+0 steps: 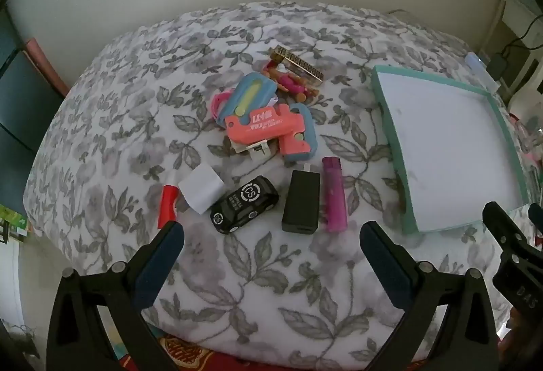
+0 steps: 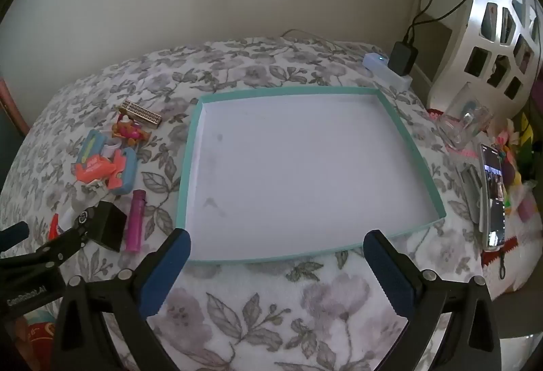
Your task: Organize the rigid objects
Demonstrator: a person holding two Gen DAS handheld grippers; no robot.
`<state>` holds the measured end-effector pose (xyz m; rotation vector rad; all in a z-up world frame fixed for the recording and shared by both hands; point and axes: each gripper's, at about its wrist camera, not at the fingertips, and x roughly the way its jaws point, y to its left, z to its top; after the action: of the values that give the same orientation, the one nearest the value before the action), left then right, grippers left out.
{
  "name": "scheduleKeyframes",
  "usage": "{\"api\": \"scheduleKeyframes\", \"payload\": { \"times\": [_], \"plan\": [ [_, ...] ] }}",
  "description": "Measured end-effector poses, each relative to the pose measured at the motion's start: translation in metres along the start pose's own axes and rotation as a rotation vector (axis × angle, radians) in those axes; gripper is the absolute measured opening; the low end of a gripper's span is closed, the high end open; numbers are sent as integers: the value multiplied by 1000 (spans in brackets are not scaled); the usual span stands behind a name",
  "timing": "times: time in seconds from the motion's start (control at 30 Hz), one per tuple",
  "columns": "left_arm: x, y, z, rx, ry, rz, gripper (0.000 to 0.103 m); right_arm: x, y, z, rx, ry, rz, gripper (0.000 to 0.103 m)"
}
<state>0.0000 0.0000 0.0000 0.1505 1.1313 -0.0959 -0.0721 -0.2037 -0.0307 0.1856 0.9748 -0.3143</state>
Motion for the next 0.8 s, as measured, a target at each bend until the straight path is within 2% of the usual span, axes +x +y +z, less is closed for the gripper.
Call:
{"api": "scheduleKeyframes", "payload": {
  "times": [0.17, 0.2, 0.3, 0.8],
  "plan": [
    [-2, 3, 0, 22, -17, -4, 103, 0, 0, 0, -1, 0, -3, 103],
    [-2, -3, -2, 33, -16, 30, 103, 0, 0, 0, 0, 0, -3, 103],
    [-1, -5, -2, 33, -8, 35, 103, 0, -1, 0, 0, 2, -1, 103],
    [2, -2, -2, 30, 6, 34, 103, 2, 0, 0, -1, 5, -1, 103]
  ]
}}
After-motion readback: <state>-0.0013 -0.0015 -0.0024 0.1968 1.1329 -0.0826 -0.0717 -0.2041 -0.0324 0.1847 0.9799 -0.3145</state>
